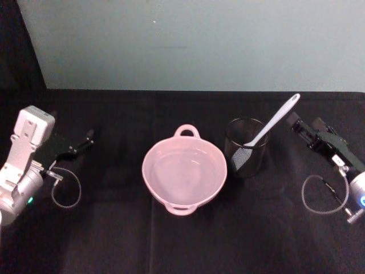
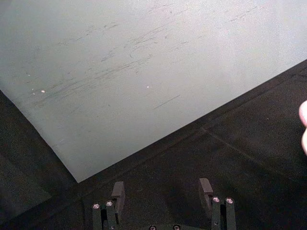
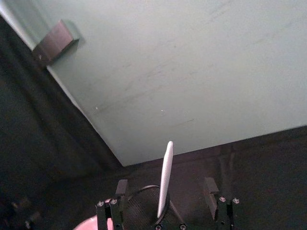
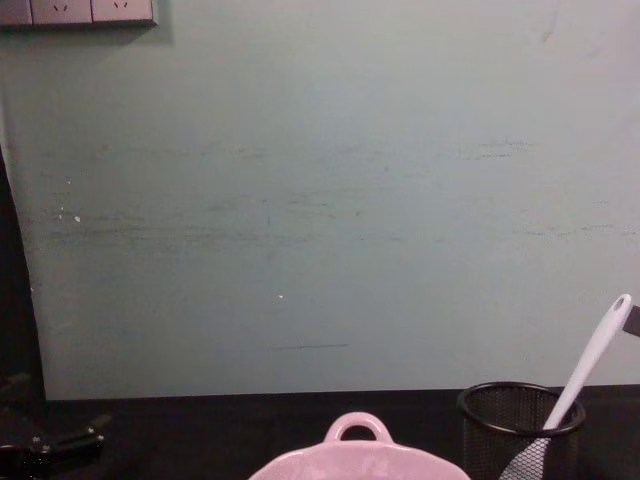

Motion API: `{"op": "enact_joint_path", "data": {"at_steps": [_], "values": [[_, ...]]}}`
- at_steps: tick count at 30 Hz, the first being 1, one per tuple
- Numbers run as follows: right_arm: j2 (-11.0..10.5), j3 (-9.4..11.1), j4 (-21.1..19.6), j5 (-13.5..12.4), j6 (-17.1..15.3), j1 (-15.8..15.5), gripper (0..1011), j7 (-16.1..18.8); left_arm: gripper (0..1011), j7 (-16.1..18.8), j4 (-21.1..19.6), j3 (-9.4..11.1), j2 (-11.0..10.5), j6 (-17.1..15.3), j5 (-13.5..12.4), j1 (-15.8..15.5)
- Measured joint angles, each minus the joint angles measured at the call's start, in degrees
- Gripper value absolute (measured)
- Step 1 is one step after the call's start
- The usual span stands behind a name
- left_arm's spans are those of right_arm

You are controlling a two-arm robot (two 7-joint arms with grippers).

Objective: Use the one hand to pick up the spoon and stir the clear water in the bowl.

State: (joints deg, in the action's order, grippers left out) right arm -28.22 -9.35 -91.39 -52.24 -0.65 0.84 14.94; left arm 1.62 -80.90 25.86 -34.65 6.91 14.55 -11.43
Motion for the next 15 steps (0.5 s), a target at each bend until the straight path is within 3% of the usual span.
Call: {"op": "enact_joint_path", "data": {"at_steps": [4, 15], "values": [[1.73, 0.58, 0.71, -4.04, -2.90, 1.22, 1003, -0.42, 1011, 0.00, 0.00, 0.00, 0.00, 0.00, 0.00, 0.00], [2.92, -2.11, 3.41, -7.39, -6.77, 6.14, 1002, -3.40, 1011, 0.00, 0.00, 0.00, 0.00, 0.00, 0.00, 0.00]]}}
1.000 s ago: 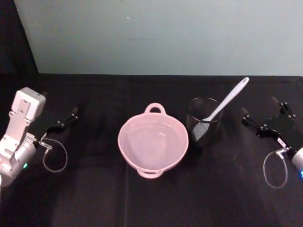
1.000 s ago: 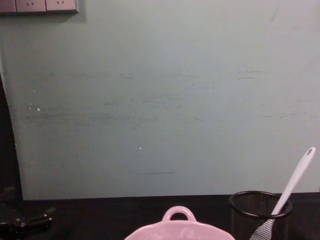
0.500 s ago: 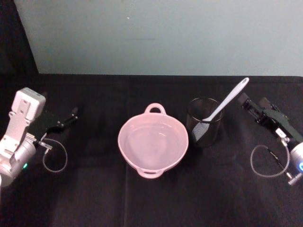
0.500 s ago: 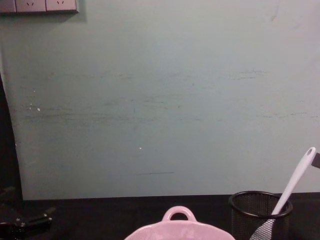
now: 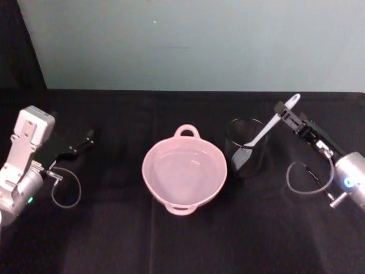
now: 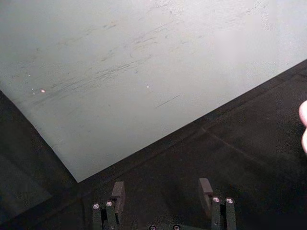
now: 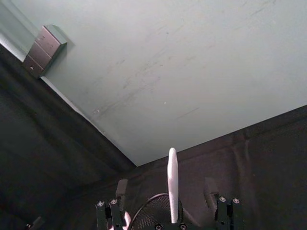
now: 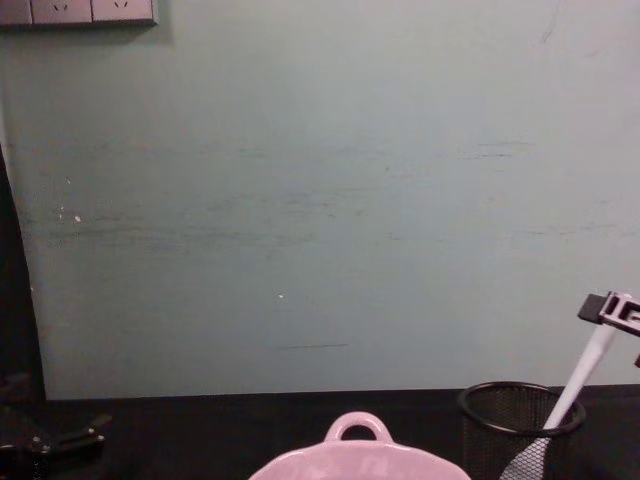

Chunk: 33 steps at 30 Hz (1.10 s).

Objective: Use the one hand to pick up the spoon and stir the clear water in the bowl.

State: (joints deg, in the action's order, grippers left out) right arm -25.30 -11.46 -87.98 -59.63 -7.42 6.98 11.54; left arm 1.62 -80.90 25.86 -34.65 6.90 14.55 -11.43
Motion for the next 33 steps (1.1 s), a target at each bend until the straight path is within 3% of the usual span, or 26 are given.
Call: {"op": "enact_joint_path", "data": {"at_steps": [15, 24, 33], "values": [[1.48, -2.93, 3.50, -2.11, -0.21, 4.47, 1003, -2.13, 1011, 0.00, 0.00, 0.00, 0.00, 0.00, 0.00, 0.00], [1.42, -2.79, 3.34, -2.09, -0.20, 4.30, 998, -2.14, 1011, 0.00, 0.00, 0.00, 0.00, 0.00, 0.00, 0.00], [1.38, -2.68, 3.20, -2.00, -0.18, 4.18, 786, -2.12, 1011, 0.00, 0.00, 0.00, 0.00, 0.00, 0.00, 0.00]]}}
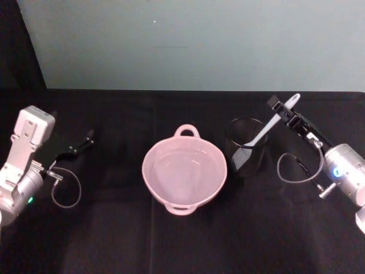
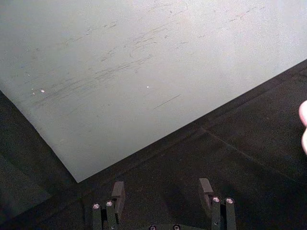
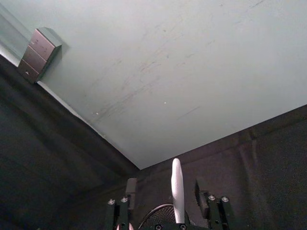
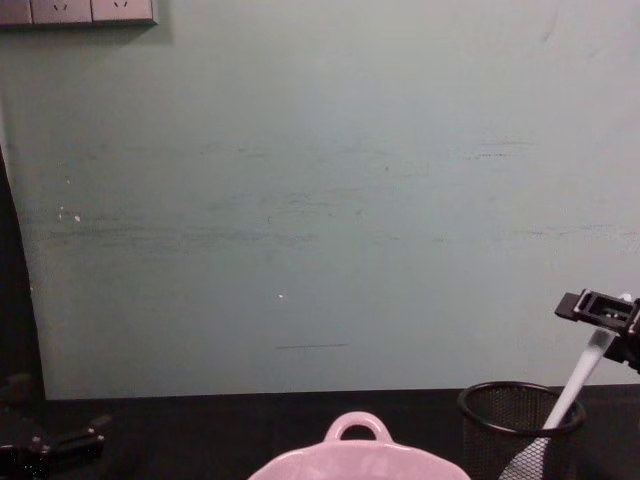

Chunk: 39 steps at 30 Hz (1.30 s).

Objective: Use the one hand to pick up the spoon and stir the clear water in the bowl.

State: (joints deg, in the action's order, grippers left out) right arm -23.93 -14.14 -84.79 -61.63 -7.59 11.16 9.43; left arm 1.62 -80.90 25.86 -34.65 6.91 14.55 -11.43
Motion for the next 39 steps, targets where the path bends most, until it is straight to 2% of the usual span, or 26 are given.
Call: {"op": "enact_joint_path", "data": {"at_steps": [4, 5, 12, 14, 17, 21, 30, 34, 37, 39], "values": [[-0.02, 0.02, -0.04, 0.04, 0.02, -0.02, 650, 0.01, 1011, 0.00, 0.00, 0.00, 0.00, 0.00, 0.00, 0.00], [-0.02, 0.02, -0.04, 0.04, 0.02, -0.02, 650, 0.01, 1011, 0.00, 0.00, 0.00, 0.00, 0.00, 0.00, 0.00], [-0.04, 0.07, -0.08, 0.09, 0.06, -0.06, 404, 0.03, 1011, 0.00, 0.00, 0.00, 0.00, 0.00, 0.00, 0.00], [-0.05, 0.08, -0.08, 0.10, 0.06, -0.07, 365, 0.03, 1011, 0.00, 0.00, 0.00, 0.00, 0.00, -0.01, 0.00], [-0.04, 0.09, -0.10, 0.13, 0.06, -0.08, 224, 0.03, 1011, 0.00, 0.00, 0.00, 0.00, 0.00, 0.00, 0.00], [-0.05, 0.10, -0.11, 0.15, 0.06, -0.10, 132, 0.03, 1011, 0.00, 0.00, 0.00, 0.00, 0.00, 0.00, 0.00], [-0.05, 0.10, -0.12, 0.15, 0.06, -0.10, 125, 0.02, 1011, 0.00, 0.00, 0.00, 0.00, 0.00, 0.00, 0.00], [-1.91, -1.08, -2.41, 3.94, 1.95, -0.62, 125, 0.04, 1011, 0.00, 0.00, 0.00, 0.00, 0.00, 0.00, 0.00], [-4.28, -1.83, -6.12, 8.79, 2.79, -1.40, 125, -0.39, 1011, 0.00, 0.00, 0.00, 0.00, 0.00, 0.00, 0.00], [-5.18, -1.95, -7.60, 10.60, 2.84, -1.74, 125, -0.90, 1011, 0.00, 0.00, 0.00, 0.00, 0.00, 0.00, 0.00]]}}
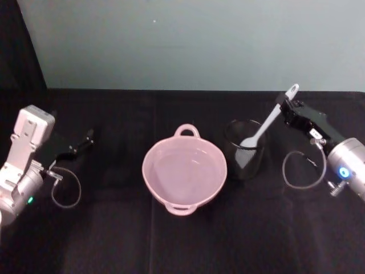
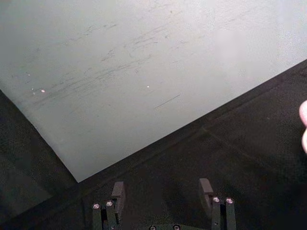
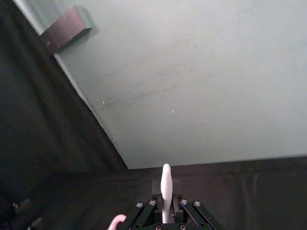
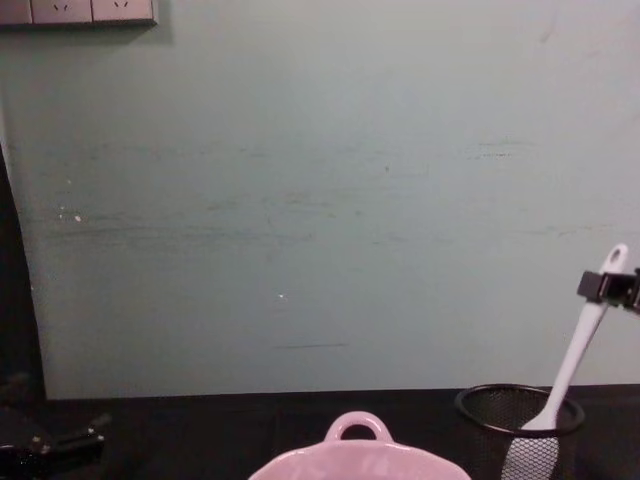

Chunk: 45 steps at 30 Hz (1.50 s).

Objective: Use the one hand to pick up the spoon and stir the clear water in the bowl.

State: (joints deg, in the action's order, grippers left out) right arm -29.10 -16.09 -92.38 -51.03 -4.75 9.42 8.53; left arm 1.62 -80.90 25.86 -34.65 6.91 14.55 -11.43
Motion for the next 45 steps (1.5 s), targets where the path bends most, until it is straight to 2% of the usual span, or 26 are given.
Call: {"op": "enact_joint_path", "data": {"at_steps": [2, 7, 18, 23, 33, 39, 45], "values": [[-1.40, 0.01, -2.33, 2.34, -0.17, -0.49, 125, -0.65, 1011, 0.00, 0.00, 0.00, 0.00, 0.00, 0.00, 0.00], [-4.00, 0.80, -7.61, 6.27, -0.99, -1.87, 125, -1.69, 1011, 0.00, 0.00, 0.00, 0.00, 0.00, 0.00, 0.00], [-6.77, 2.59, -16.68, 10.36, -2.85, -2.99, 125, -1.67, 1011, 0.00, 0.00, 0.00, 0.00, 0.00, 0.00, 0.00], [-6.52, 2.34, -18.59, 10.86, -4.01, -1.83, 125, -0.33, 1011, 0.00, 0.00, 0.00, 0.00, 0.00, 0.00, 0.00], [-4.02, -0.60, -19.07, 12.14, -5.05, 1.24, 125, 3.61, 1011, 0.00, 0.00, 0.00, 0.00, 0.00, 0.00, 0.00], [-2.65, -3.14, -17.12, 13.74, -5.06, 2.24, 125, 6.40, 1011, 0.00, 0.00, 0.00, 0.00, 0.00, 0.00, 0.00], [-1.77, -5.48, -14.44, 16.47, -4.05, 2.41, 125, 8.51, 1011, 0.00, 0.00, 0.00, 0.00, 0.00, 0.00, 0.00]]}}
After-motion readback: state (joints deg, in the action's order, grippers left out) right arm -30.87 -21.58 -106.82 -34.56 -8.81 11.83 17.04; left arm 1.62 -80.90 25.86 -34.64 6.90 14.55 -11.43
